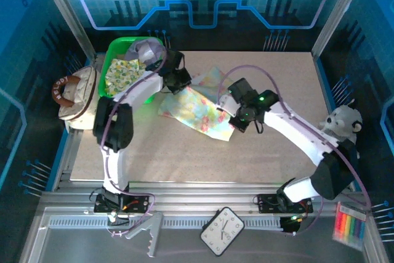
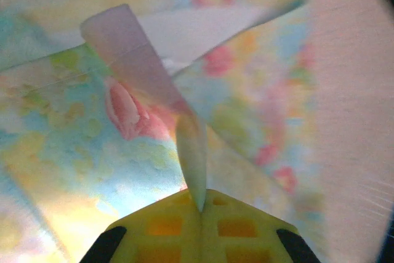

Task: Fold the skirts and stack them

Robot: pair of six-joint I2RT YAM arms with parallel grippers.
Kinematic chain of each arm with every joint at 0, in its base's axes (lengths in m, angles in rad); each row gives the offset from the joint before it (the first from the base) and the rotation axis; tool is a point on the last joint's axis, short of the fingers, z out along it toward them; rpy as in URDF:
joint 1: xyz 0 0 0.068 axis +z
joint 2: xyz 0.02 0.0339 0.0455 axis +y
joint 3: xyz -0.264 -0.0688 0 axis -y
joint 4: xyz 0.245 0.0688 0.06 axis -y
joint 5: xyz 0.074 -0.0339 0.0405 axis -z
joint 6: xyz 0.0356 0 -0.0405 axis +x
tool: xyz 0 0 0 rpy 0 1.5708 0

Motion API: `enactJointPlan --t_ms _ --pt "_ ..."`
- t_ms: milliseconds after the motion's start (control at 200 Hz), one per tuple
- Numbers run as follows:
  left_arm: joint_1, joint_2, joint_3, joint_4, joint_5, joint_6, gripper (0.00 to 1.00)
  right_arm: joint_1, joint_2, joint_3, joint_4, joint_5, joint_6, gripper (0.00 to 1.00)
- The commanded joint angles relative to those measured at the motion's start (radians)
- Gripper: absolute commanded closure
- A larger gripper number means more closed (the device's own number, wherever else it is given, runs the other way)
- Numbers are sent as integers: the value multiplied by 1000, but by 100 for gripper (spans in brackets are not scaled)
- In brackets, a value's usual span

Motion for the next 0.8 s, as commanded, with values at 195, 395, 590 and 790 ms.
enactJointPlan --t_ms 195,395,590,790 --pt "-100 -323 235 -98 -65 220 100 -144 -255 188 28 -125 -66 100" --pt "-181 -353 408 -187 -80 297 100 -174 -321 326 23 -204 -126 100" --pt "-203 -367 435 -204 -159 294 100 -195 -364 318 120 -246 -190 100" --pt "-177 -228 530 -194 -290 314 100 -335 -272 255 270 -308 -215 100"
